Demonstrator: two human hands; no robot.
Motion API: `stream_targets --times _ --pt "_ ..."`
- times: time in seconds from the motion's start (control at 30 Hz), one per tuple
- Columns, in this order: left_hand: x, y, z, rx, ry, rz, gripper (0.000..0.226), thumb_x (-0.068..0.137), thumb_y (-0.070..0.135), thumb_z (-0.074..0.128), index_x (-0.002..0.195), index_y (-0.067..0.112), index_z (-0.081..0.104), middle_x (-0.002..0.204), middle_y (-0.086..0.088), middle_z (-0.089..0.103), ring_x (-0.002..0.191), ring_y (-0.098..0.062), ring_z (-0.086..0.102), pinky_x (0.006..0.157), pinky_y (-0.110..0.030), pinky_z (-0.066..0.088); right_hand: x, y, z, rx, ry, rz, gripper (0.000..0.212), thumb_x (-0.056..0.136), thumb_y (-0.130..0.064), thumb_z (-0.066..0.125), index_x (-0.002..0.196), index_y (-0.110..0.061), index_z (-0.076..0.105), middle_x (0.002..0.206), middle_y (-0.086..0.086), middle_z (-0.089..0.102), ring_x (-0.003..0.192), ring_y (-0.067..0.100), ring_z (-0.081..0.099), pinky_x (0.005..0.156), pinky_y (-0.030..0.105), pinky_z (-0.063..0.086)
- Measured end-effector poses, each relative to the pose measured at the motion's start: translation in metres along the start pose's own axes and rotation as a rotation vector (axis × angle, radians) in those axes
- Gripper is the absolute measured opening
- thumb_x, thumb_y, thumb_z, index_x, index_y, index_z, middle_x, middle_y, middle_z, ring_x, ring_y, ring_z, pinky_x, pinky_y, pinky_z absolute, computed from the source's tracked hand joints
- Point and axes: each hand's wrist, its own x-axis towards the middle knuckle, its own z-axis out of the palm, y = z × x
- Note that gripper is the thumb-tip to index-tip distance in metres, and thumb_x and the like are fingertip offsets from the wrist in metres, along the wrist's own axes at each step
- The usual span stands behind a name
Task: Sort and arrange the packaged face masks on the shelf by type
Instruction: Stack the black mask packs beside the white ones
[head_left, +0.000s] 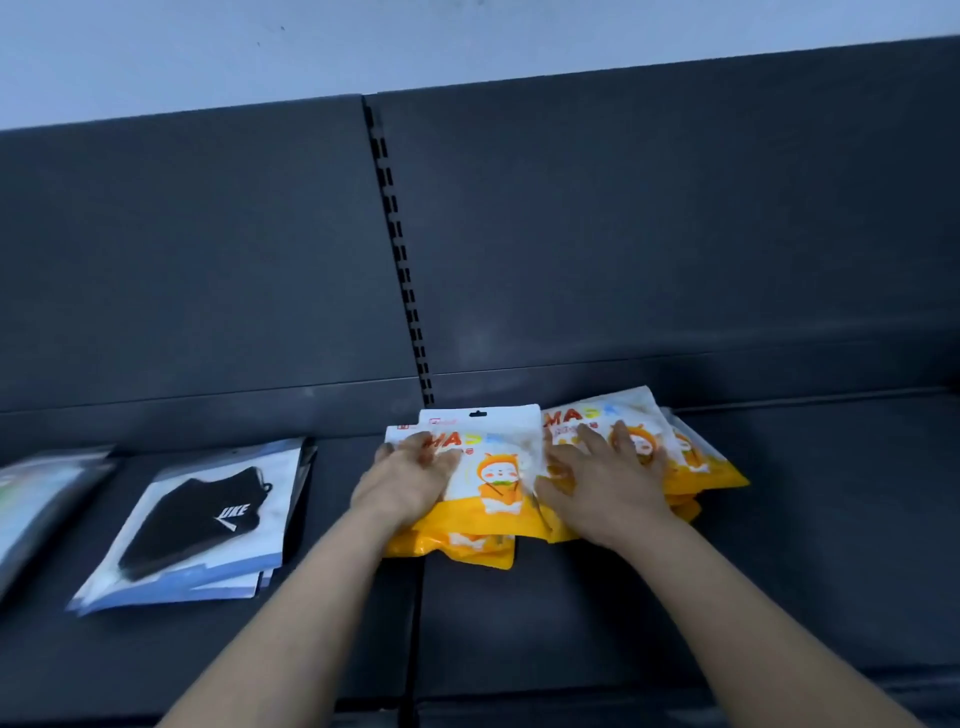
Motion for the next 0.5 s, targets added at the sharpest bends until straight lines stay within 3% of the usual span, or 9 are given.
stream_targets --times 0.17,0.3,0.4,0.5 --pt "-0.008 0.042 0.033 0.026 0.013 0.029 0.067 0.087 0.068 0.037 0.147 0.039 0.027 0.157 -0.006 0.020 0.137 -0.034 0.035 0.112 -0.044 0.032 -0.007 0.038 -0.009 -0.017 -0.018 0.084 0.066 0.082 -0.073 0.028 0.142 -0.044 0.026 0.159 -0.006 0.008 0.146 0.032 -0.004 0.110 0.065 0.003" --pt "-0.016 0.077 0.056 0.047 0.008 0.062 0.066 0.088 0.067 0.036 0.148 0.039 0.027 0.159 -0.005 0.015 0.139 -0.036 0.030 0.112 -0.043 0.029 -0.009 0.071 -0.021 -0.016 -0.045 0.142 0.059 0.089 -0.062 0.026 0.143 -0.039 0.030 0.159 -0.004 0.011 0.146 0.031 -0.002 0.109 0.067 0.002" --pt "-0.017 0.091 0.068 0.048 -0.020 0.072 0.065 0.089 0.067 0.035 0.148 0.039 0.026 0.160 -0.005 0.014 0.140 -0.038 0.029 0.112 -0.044 0.028 -0.012 0.077 -0.026 0.003 0.058 0.150 0.053 0.094 -0.047 0.028 0.144 -0.030 0.032 0.157 0.000 0.021 0.146 0.028 0.006 0.110 0.066 0.006" --pt "-0.019 0.090 0.065 -0.003 0.000 0.075 0.063 0.092 0.064 0.031 0.148 0.035 0.027 0.157 -0.007 0.023 0.140 -0.033 0.032 0.111 -0.042 0.029 -0.016 0.061 -0.027 0.057 0.185 0.014 0.046 0.098 -0.034 0.030 0.143 -0.025 0.035 0.155 0.000 0.026 0.147 0.022 0.010 0.114 0.058 0.010"
